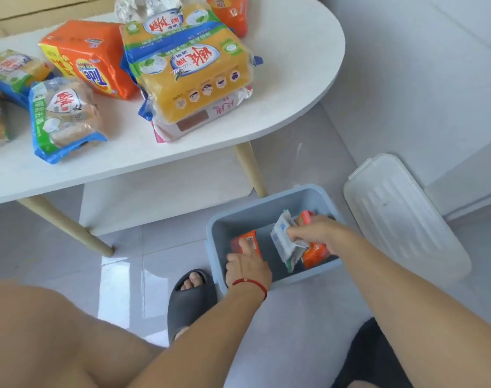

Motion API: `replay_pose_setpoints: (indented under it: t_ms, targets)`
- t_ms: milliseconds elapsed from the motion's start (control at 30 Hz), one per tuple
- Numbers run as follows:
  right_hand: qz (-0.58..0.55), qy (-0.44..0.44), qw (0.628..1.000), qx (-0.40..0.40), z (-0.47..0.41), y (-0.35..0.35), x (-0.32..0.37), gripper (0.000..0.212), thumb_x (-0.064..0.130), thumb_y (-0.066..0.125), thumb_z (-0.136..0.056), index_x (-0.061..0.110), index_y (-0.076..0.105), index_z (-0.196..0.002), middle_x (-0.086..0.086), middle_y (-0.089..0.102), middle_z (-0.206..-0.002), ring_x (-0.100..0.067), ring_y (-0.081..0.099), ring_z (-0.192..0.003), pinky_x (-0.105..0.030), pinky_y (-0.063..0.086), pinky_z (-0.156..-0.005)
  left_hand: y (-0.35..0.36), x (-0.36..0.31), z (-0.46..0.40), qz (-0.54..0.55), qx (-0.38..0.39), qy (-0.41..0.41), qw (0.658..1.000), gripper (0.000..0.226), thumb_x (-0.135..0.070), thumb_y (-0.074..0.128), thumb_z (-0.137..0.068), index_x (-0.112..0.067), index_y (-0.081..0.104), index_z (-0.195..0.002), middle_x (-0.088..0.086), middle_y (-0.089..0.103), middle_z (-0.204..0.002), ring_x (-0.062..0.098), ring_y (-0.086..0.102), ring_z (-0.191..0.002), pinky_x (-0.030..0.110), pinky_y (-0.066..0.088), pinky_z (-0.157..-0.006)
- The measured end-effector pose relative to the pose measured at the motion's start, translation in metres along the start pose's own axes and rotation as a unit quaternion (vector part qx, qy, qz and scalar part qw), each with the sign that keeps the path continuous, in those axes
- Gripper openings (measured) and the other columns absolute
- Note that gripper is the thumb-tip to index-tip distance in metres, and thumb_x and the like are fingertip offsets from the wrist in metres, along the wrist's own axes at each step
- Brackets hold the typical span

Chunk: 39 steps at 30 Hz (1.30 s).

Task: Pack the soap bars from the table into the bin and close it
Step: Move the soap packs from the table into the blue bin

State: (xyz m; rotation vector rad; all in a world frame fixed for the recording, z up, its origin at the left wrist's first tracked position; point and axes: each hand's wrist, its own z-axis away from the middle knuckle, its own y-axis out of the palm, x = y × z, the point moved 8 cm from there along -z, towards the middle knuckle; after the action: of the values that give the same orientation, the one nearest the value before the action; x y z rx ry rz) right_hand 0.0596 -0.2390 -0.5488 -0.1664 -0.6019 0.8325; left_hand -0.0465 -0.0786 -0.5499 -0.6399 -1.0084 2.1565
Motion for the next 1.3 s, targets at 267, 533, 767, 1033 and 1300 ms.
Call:
replay_pose_setpoints:
  t_ms: [267, 533, 767, 1033, 1300]
  targets:
    - [0.131, -0.003, 0.991, 0.041, -0.036, 0.056, -0.02, 0.075, 0.044, 0.079, -0.072, 0.012, 0.051, -0.134, -0.013, 0.062, -0.124, -0.031, 0.062, -0.111, -0.043, 0.052, -0.1, 0.044, 0.002, -0.019, -0.145, 0.086, -0.019, 0.986, 0.057, -0.024, 0.045, -0.103, 0.0, 0.026, -0.151, 0.027, 0.023, -0.153, 0.039, 0.035, -0.137, 0.043, 0.04, -0.11]
    - [0.272, -0.033, 0.96, -0.059, -0.035, 0.046, -0.012, 0.049, 0.024, 0.06, -0.097, 0.011, 0.042, -0.141, -0.015, 0.06, -0.129, -0.033, 0.061, -0.113, -0.042, 0.051, -0.098, 0.054, -0.004, -0.027, -0.065, 0.088, 0.121, 0.987, 0.089, -0.008, 0.064, -0.086, -0.033, 0.011, -0.154, 0.004, 0.01, -0.162, 0.035, 0.016, -0.147, 0.057, 0.033, -0.115]
    - [0.363, -0.007, 0.93, -0.065, -0.025, 0.046, 0.001, 0.058, 0.023, 0.073, -0.087, 0.013, 0.049, -0.139, -0.014, 0.058, -0.133, -0.034, 0.056, -0.123, -0.044, 0.045, -0.105, 0.046, -0.002, -0.031, -0.055, 0.104, 0.105, 0.988, 0.066, -0.021, 0.061, -0.091, -0.037, 0.035, -0.149, 0.005, 0.014, -0.161, 0.037, 0.018, -0.145, 0.056, 0.037, -0.112]
    - [0.328, 0.004, 0.944, -0.027, -0.032, 0.05, -0.014, 0.041, 0.023, 0.053, -0.1, 0.009, 0.051, -0.138, -0.014, 0.059, -0.132, -0.032, 0.058, -0.118, -0.039, 0.045, -0.102, 0.04, 0.012, -0.023, 0.057, 0.071, 0.056, 0.994, 0.061, -0.007, 0.063, -0.087, -0.016, 0.037, -0.141, 0.011, 0.033, -0.148, 0.037, 0.041, -0.136, 0.047, 0.043, -0.111]
    - [0.53, -0.166, 0.827, -0.08, -0.024, 0.07, 0.015, 0.051, 0.018, 0.059, -0.09, 0.015, 0.046, -0.139, -0.013, 0.054, -0.138, -0.034, 0.055, -0.125, -0.044, 0.05, -0.095, 0.0, 0.021, 0.03, 0.051, -0.153, 0.103, 0.982, 0.02, -0.01, 0.055, -0.087, -0.009, 0.066, -0.104, 0.01, 0.063, -0.111, 0.033, 0.057, -0.11, 0.045, 0.053, -0.093]
